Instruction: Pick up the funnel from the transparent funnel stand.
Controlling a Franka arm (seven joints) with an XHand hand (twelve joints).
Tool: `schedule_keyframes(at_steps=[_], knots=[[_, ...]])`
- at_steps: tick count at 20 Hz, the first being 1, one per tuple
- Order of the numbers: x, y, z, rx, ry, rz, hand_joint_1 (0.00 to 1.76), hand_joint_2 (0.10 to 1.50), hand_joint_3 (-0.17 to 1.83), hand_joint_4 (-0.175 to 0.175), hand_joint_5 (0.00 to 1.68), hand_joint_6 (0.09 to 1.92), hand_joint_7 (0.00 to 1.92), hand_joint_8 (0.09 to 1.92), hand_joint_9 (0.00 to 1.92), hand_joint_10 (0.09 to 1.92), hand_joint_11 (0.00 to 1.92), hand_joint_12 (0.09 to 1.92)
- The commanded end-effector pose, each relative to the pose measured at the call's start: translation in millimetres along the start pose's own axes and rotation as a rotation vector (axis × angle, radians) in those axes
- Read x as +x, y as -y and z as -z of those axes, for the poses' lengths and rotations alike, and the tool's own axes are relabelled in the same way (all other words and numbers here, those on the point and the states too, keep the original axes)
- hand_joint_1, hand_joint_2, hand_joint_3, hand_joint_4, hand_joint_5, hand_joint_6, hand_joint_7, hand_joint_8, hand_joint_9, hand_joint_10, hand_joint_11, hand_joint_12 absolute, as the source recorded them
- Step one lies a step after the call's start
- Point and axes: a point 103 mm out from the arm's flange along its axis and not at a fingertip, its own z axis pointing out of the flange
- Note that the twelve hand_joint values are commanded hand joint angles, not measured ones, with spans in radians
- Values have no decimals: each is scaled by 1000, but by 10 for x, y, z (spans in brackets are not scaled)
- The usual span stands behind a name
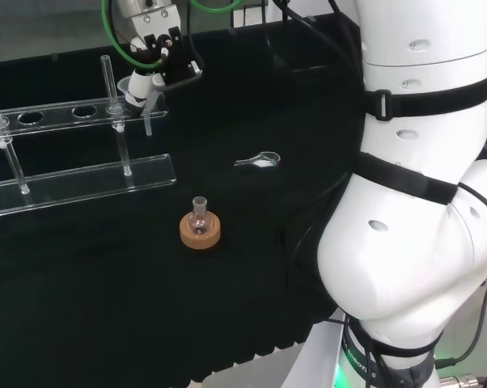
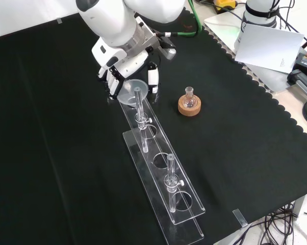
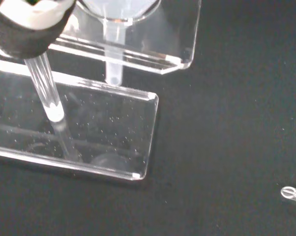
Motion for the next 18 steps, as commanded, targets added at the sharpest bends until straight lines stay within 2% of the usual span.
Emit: schedule_keyframes(at_steps=[1, 4, 7, 11, 18], knots=[[-49, 36, 78, -93, -82, 1, 859, 675, 148, 6, 789, 109, 926, 461, 930, 361, 465, 1348], [-85, 97, 136, -146, -120, 13, 884, 623, 277, 16, 809, 190, 996, 427, 992, 294, 492, 1334], [-135, 198, 234, -194, -150, 33, 904, 540, 467, 24, 802, 356, 1024, 416, 1033, 246, 522, 1316], [-194, 314, 385, -237, -163, 58, 913, 506, 546, 26, 784, 448, 1027, 417, 1048, 230, 529, 1311], [-342, 541, 701, -291, -92, 74, 913, 496, 571, 29, 771, 491, 1021, 421, 1047, 222, 530, 1310]])
